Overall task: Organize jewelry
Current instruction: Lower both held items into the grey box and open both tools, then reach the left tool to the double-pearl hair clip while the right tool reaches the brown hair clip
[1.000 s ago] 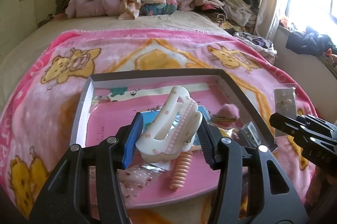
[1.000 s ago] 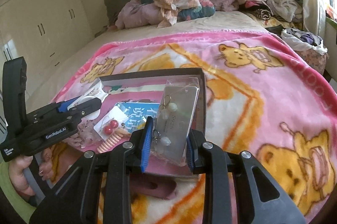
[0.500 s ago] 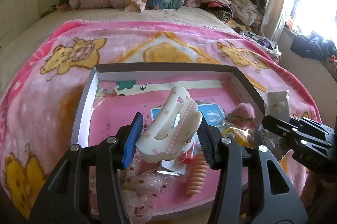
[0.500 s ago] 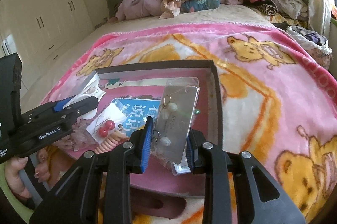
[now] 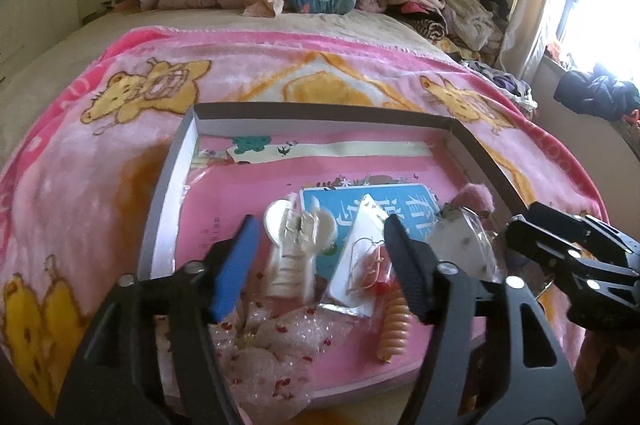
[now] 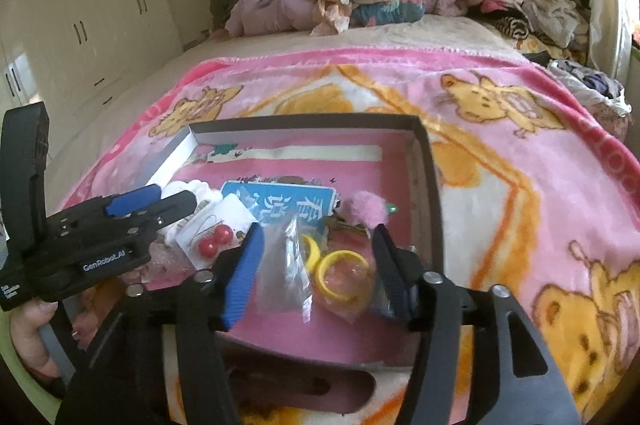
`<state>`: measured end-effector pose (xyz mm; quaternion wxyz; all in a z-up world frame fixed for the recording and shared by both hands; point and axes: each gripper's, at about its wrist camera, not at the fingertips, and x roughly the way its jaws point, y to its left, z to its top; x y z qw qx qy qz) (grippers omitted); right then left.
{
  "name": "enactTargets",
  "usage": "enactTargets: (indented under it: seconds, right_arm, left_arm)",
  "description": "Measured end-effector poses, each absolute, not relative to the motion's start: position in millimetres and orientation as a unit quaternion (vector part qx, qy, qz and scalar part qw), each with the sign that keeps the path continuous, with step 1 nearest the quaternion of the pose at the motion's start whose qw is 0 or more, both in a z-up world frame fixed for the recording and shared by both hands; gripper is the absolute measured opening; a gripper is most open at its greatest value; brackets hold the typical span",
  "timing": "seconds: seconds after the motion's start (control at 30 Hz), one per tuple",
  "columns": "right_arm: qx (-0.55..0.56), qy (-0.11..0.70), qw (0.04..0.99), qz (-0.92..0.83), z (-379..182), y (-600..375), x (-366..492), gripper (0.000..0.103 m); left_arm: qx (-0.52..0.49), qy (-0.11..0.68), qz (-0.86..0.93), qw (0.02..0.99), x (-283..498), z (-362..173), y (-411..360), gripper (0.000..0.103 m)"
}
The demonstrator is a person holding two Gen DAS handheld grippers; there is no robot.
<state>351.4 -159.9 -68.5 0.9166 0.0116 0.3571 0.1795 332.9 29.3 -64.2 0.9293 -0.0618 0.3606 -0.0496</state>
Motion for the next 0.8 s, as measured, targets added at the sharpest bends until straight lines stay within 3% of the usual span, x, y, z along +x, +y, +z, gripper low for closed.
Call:
enactTargets:
  seconds: [0.2, 0.4, 0.8]
  right_arm:
    - [0.001, 0.337, 0.926, 0.171, -61, -173, 330, 0.074]
    - [0.014, 0.342, 0.924, 0.169, -63, -189, 311, 0.074]
    - [-0.025, 0.353, 0.919, 0.175, -83, -192, 276, 0.074]
  left_arm:
    - [-0.072, 0.335, -0.045, 0.939, 314, -52, 39, 0.078]
    - [-0.074, 0.308, -0.042, 0.947, 284, -38, 41, 0.09]
    - [-0.065, 0.322, -0.051, 0.943, 239, -51, 35, 0.09]
